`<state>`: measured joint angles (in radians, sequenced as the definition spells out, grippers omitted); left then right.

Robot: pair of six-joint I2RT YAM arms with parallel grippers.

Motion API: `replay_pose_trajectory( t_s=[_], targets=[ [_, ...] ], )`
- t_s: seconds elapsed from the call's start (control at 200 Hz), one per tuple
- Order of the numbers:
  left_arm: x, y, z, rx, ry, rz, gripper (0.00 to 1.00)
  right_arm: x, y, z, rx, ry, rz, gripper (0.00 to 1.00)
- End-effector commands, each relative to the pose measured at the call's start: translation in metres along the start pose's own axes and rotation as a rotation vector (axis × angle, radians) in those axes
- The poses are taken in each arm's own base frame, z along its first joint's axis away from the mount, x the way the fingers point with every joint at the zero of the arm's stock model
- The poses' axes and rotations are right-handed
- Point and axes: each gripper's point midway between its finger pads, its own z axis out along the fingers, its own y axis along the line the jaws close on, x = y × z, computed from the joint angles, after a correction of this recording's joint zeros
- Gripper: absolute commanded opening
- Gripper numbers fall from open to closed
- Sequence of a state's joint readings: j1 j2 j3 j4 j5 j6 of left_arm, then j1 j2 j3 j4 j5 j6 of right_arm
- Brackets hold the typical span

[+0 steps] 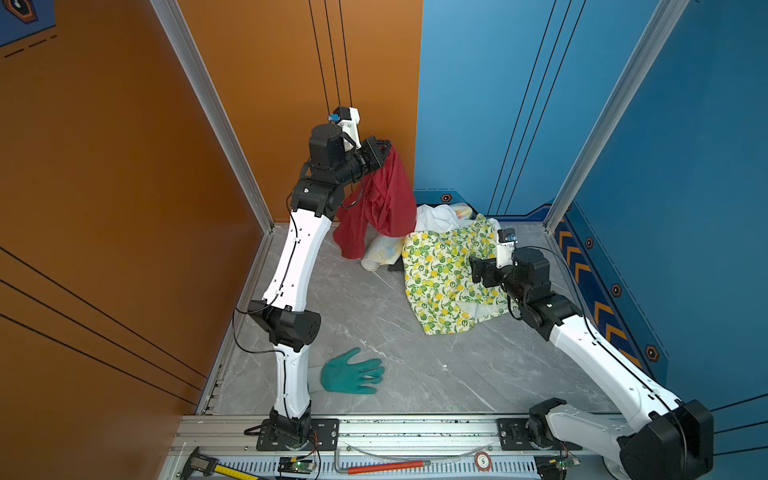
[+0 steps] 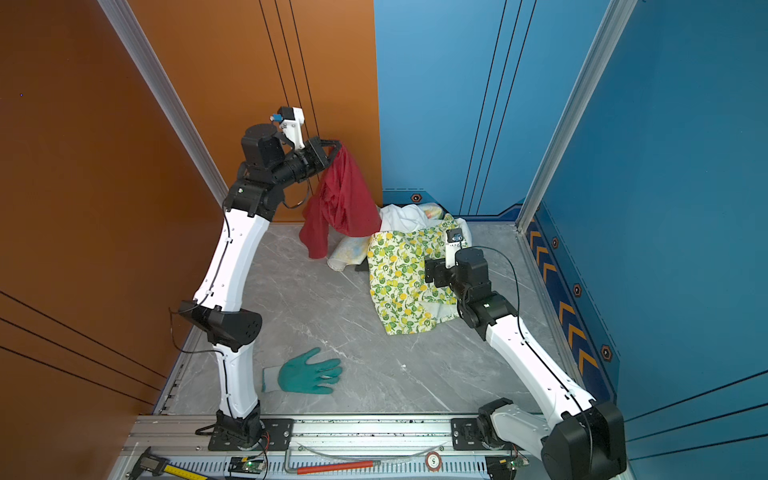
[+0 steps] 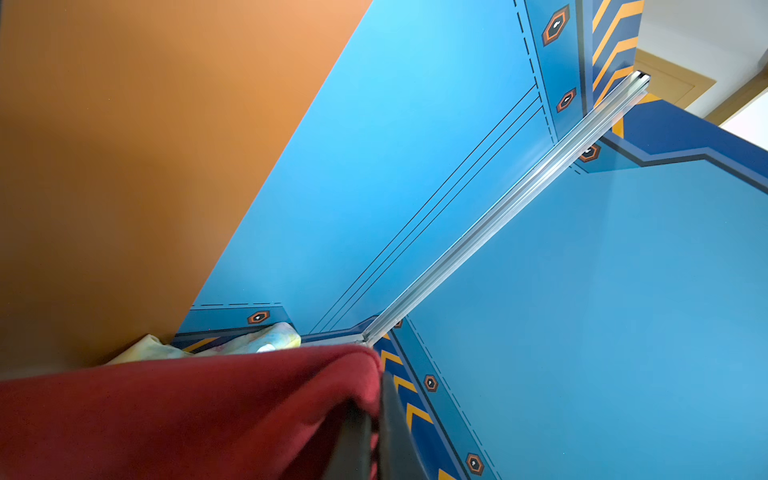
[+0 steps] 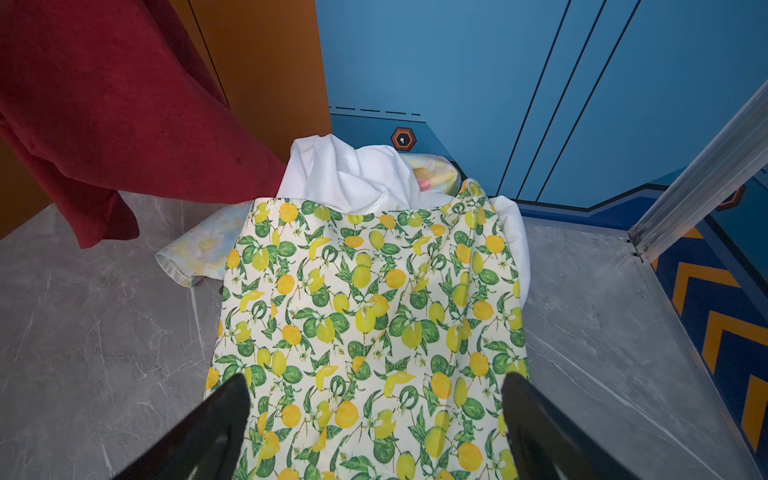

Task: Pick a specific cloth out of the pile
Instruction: 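Carry the dark red cloth with the left gripper toward the orange wall corner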

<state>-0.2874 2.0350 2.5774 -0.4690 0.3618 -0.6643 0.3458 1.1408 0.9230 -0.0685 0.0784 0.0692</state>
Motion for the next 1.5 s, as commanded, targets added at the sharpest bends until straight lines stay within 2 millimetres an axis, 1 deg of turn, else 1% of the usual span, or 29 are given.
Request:
replay_pose_trajectory(
  t_s=[0.0, 0.13, 0.305, 0.36, 0.551, 0.681, 0.896, 0.991, 1.041, 1.056, 1.071, 1.156, 1.241, 1.492],
  targets=[
    [-0.034, -0.016, -0.043, -0.022, -0.079, 0.105, 0.0, -0.001, 0.007, 0.0, -0.03, -0.007, 0.013, 0.95],
    [-0.038, 0.011, -0.066, -0.131, -0.079, 0.129, 0.0, 0.003, 0.022, 0.001, -0.068, -0.007, -0.005, 0.95],
    [-0.045, 0.038, -0.099, -0.246, -0.1, 0.148, 0.0, 0.005, 0.042, -0.001, -0.111, -0.012, -0.052, 0.95],
    [-0.048, 0.044, -0.109, -0.269, -0.11, 0.145, 0.0, 0.004, 0.049, -0.002, -0.135, -0.016, -0.062, 0.95],
    [-0.062, 0.063, -0.14, -0.367, -0.153, 0.151, 0.0, -0.007, 0.077, -0.012, -0.227, -0.051, -0.114, 0.95],
    [-0.073, 0.072, -0.161, -0.424, -0.189, 0.152, 0.0, -0.009, 0.102, -0.022, -0.324, -0.077, -0.146, 0.95],
    [-0.089, 0.092, -0.194, -0.527, -0.241, 0.144, 0.0, -0.002, 0.149, -0.033, -0.464, -0.09, -0.218, 0.95],
    [-0.093, 0.1, -0.204, -0.556, -0.255, 0.142, 0.0, 0.001, 0.165, -0.036, -0.502, -0.091, -0.242, 0.95],
    [-0.094, 0.106, -0.207, -0.572, -0.257, 0.137, 0.0, 0.002, 0.166, -0.033, -0.501, -0.086, -0.244, 0.96],
    [-0.095, 0.108, -0.208, -0.577, -0.259, 0.135, 0.0, 0.005, 0.175, -0.037, -0.523, -0.084, -0.252, 0.96],
    [-0.095, 0.11, -0.208, -0.582, -0.26, 0.133, 0.0, 0.006, 0.179, -0.038, -0.533, -0.082, -0.256, 0.96],
    [-0.097, 0.121, -0.214, -0.618, -0.27, 0.129, 0.0, 0.011, 0.186, -0.038, -0.548, -0.073, -0.268, 0.96],
    [-0.102, 0.131, -0.219, -0.653, -0.283, 0.128, 0.0, 0.015, 0.188, -0.037, -0.549, -0.065, -0.274, 0.96],
    [-0.118, 0.157, -0.22, -0.747, -0.336, 0.113, 0.0, 0.023, 0.183, -0.032, -0.528, -0.052, -0.288, 0.96]
  ],
)
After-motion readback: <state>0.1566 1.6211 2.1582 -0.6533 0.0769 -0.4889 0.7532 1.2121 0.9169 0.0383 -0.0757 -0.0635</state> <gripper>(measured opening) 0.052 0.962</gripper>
